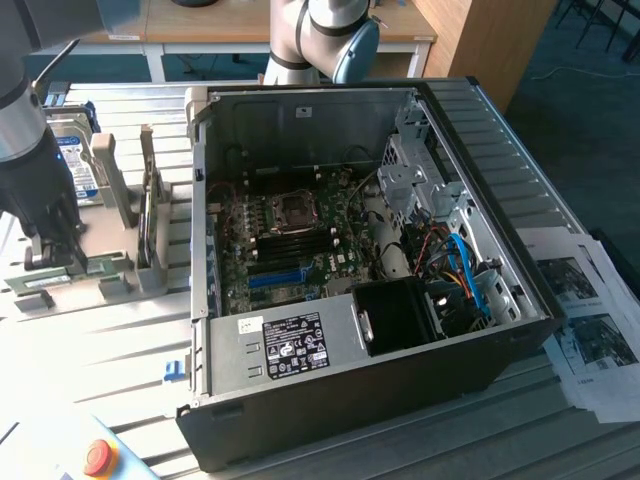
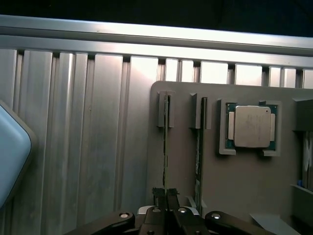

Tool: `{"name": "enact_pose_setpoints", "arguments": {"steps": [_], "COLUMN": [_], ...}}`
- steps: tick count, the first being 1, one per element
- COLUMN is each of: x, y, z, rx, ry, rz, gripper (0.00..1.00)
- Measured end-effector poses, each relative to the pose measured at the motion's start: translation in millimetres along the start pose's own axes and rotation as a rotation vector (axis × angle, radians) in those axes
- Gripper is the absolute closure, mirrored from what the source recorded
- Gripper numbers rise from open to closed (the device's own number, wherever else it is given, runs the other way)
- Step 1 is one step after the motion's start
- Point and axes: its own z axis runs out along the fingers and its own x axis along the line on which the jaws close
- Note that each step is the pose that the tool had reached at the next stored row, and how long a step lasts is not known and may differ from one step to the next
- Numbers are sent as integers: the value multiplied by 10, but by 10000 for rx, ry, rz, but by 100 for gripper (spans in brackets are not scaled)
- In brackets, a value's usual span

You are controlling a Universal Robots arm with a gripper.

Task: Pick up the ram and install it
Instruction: 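Pick up the ram and move it above insertion slot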

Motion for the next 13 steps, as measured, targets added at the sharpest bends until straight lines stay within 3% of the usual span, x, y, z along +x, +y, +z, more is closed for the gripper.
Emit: {"name": "enact_pose_setpoints", "arguments": {"steps": [13], "x": [-1], "y": [1], "z": [-97], "rx": [0], "ry": [0], "rz": [0], "gripper": [88]}}
